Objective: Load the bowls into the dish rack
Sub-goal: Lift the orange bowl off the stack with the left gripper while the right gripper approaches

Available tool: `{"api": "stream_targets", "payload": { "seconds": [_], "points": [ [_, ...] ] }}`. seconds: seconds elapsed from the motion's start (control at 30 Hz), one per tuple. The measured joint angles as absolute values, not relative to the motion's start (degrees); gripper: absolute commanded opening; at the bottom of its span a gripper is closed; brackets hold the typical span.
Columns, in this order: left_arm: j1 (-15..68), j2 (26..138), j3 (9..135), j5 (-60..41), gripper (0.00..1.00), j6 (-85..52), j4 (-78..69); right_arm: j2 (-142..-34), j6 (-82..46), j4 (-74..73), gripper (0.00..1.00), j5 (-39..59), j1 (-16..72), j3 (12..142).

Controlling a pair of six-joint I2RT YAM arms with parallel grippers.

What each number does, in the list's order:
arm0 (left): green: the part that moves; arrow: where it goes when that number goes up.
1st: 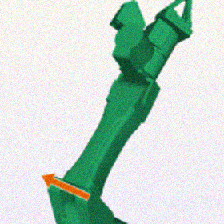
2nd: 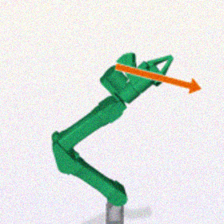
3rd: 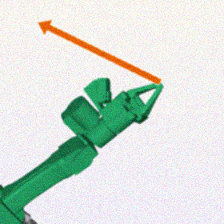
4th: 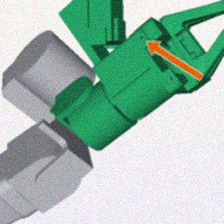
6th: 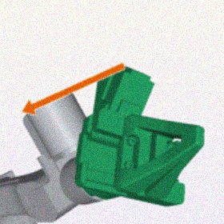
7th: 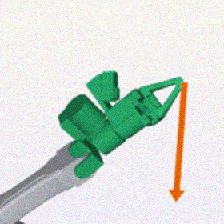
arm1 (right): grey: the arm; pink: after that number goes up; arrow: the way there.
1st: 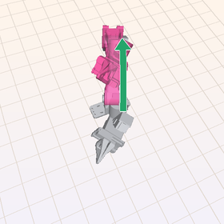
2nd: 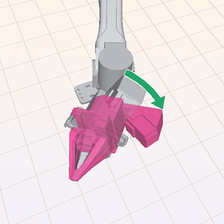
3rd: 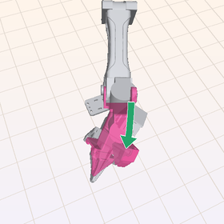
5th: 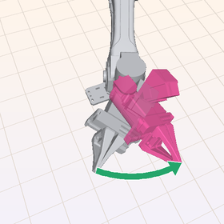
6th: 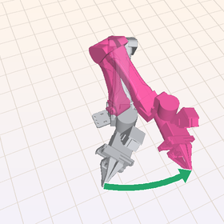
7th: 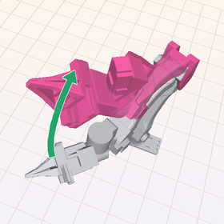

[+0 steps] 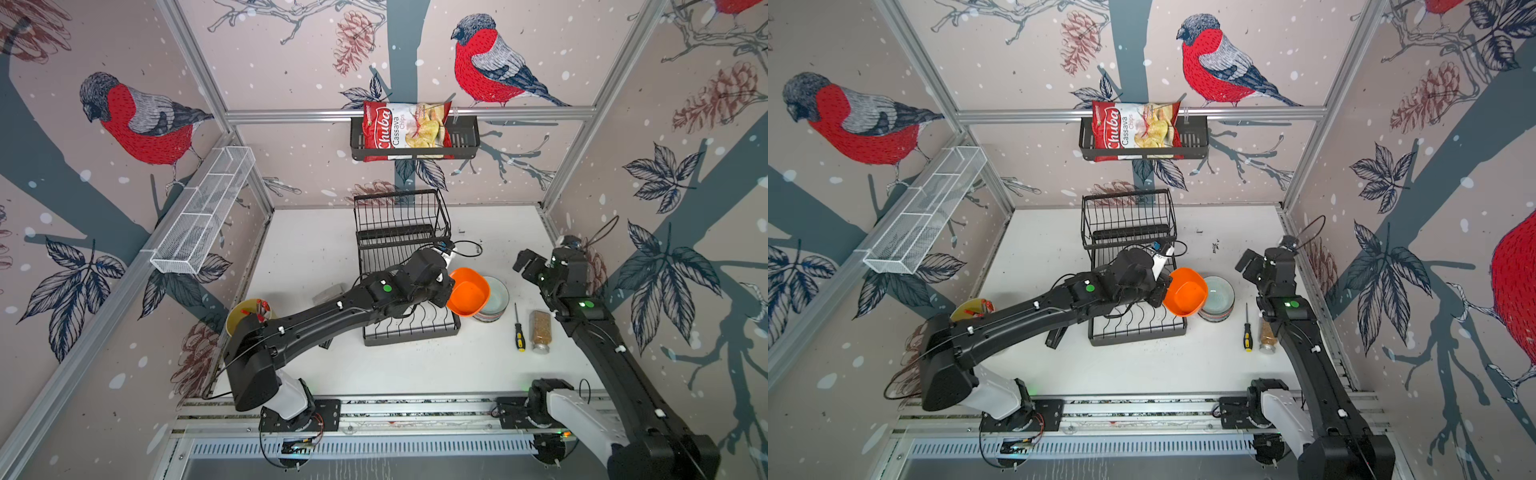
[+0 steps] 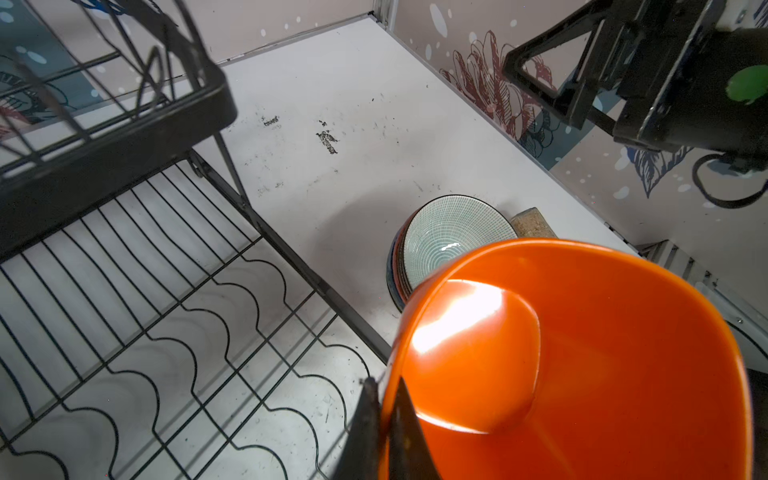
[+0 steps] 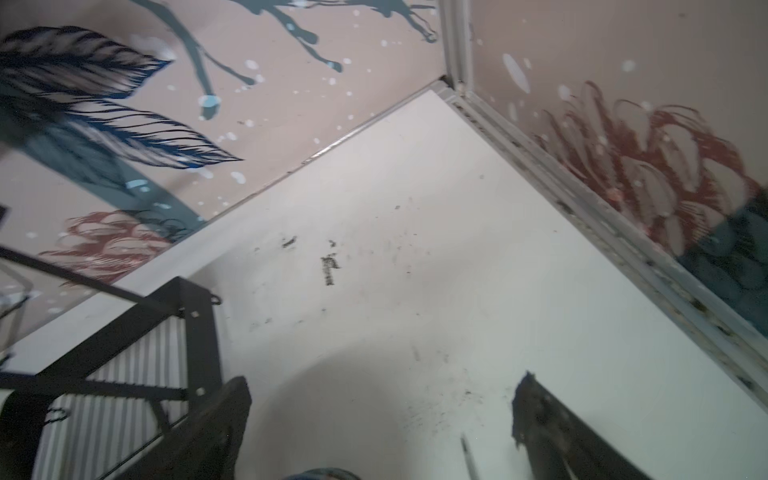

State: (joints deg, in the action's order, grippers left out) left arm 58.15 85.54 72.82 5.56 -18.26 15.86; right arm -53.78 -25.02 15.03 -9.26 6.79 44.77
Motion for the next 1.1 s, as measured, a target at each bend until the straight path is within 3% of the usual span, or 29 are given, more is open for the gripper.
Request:
{"api": "stream_targets", "payload": {
  "seconds": [0.6,1.1],
  "points": [
    [47.79,64.84,41.65,1.26,0.00,-31.77,-1.48,-54.06,-22.48,15.79,0.99,-7.03,26.74,50.41],
    [36.42,57.80,28.64,-8.82,0.00,-35.99,-14.39,-52.51,-22.59,14.76,1.00,4.05,41.01,47.59]
  ]
}}
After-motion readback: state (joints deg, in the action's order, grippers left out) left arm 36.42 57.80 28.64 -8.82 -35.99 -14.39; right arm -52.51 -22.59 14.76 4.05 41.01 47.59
